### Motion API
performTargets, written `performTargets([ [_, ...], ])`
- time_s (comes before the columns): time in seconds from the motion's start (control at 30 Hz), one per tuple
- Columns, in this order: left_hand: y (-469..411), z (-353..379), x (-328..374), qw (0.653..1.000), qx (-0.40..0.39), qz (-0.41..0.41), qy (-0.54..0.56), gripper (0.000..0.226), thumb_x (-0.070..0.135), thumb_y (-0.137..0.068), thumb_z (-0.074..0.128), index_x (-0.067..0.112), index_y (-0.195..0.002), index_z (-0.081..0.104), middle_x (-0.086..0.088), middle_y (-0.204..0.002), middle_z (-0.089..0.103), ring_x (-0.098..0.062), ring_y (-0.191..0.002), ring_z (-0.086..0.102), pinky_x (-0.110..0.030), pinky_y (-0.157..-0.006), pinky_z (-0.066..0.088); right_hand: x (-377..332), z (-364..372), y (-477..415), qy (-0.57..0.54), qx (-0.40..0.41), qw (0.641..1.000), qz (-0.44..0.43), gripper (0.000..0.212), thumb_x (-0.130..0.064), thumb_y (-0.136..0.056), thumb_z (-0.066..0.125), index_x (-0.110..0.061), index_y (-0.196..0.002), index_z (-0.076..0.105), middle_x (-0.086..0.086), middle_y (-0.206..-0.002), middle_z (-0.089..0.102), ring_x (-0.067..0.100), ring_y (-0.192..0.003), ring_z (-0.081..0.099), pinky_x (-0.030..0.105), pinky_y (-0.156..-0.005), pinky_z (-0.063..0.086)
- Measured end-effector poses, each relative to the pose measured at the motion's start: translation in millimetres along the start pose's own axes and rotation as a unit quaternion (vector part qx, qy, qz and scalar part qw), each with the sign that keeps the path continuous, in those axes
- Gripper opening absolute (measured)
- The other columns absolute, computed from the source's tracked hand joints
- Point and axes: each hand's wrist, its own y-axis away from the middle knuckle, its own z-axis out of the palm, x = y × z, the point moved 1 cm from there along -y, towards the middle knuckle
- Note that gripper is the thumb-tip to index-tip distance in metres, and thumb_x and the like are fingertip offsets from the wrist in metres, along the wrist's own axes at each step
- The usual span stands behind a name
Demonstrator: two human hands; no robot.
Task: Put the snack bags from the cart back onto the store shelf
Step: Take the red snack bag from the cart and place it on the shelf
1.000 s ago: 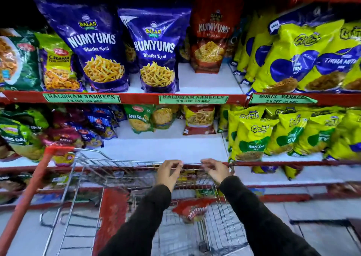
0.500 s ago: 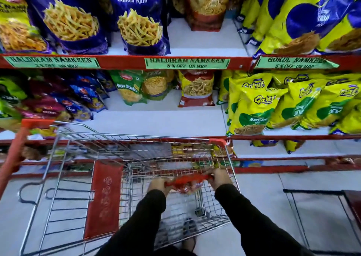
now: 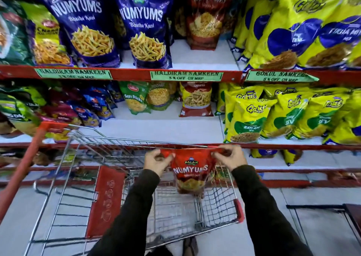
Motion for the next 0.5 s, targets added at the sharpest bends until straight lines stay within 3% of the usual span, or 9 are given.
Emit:
performTargets([
  [0.1, -7.6, -2.1, 36.6, 0.999, -0.007, 0.038, 0.022, 0.014, 0.007, -0.074, 0.079, 0.004, -0.077, 0.065, -0.011, -0.065, 0.064, -0.011, -0.046, 0.057, -0.025, -0.048, 0.048, -29.5, -18.9, -10.6, -0.048, 0.017, 0.998, -0.04, 0.02, -0.004, -0.071, 0.077, -0.023, -0.072, 0.069, -0.002, -0.07, 0.068, -0.003, -0.06, 0.06, 0.018, -0.064, 0.048],
  [0.2, -16.4, -2.7, 81.5, 0.995, -0.003, 0.091, 0.029, 0.013, 0.009, -0.075, 0.079, 0.016, -0.077, 0.068, -0.016, -0.075, 0.069, -0.019, -0.057, 0.061, -0.03, -0.055, 0.053, -59.5, -39.0, -24.3, -0.078, 0.046, 0.993, -0.081, 0.02, -0.001, -0.074, 0.075, -0.02, -0.072, 0.069, 0.003, -0.07, 0.068, -0.004, -0.058, 0.058, 0.016, -0.062, 0.048],
  [0.23, -20.1, -2.4, 97.8, 0.993, 0.002, 0.116, 0.026, 0.014, 0.009, -0.076, 0.078, 0.019, -0.076, 0.068, -0.017, -0.076, 0.069, -0.022, -0.059, 0.061, -0.029, -0.051, 0.053, -70.3, -45.9, -30.4, -0.084, 0.056, 0.99, -0.095, 0.018, -0.002, -0.075, 0.075, -0.019, -0.071, 0.07, 0.002, -0.068, 0.067, -0.005, -0.055, 0.057, 0.016, -0.061, 0.047],
  [0.3, -27.5, -2.0, 129.1, 0.987, 0.014, 0.157, 0.018, 0.016, 0.011, -0.078, 0.077, 0.021, -0.074, 0.065, -0.017, -0.074, 0.067, -0.022, -0.055, 0.059, -0.024, -0.04, 0.049, -92.2, -59.4, -41.8, -0.104, 0.076, 0.985, -0.111, 0.006, -0.006, -0.076, 0.076, -0.01, -0.077, 0.072, 0.004, -0.07, 0.067, 0.0, -0.057, 0.057, 0.02, -0.061, 0.046],
  [0.43, -43.3, -0.9, 194.2, 0.972, 0.048, 0.229, 0.025, 0.021, 0.02, -0.077, 0.078, 0.007, -0.074, 0.062, -0.013, -0.065, 0.065, -0.015, -0.047, 0.059, -0.025, -0.043, 0.053, -143.3, -90.7, -67.4, -0.122, 0.133, 0.971, -0.158, 0.021, -0.016, -0.076, 0.078, 0.002, -0.081, 0.069, 0.006, -0.076, 0.06, 0.012, -0.067, 0.05, 0.024, -0.064, 0.043],
  [0.5, -51.3, 0.5, 228.5, 0.964, 0.056, 0.256, 0.051, 0.027, 0.021, -0.077, 0.079, 0.001, -0.078, 0.061, -0.011, -0.064, 0.063, -0.014, -0.046, 0.059, -0.022, -0.041, 0.051, -173.0, -107.6, -77.1, -0.15, 0.143, 0.961, -0.185, 0.011, -0.017, -0.078, 0.077, -0.007, -0.08, 0.073, 0.008, -0.078, 0.064, 0.01, -0.071, 0.053, 0.025, -0.066, 0.045],
])
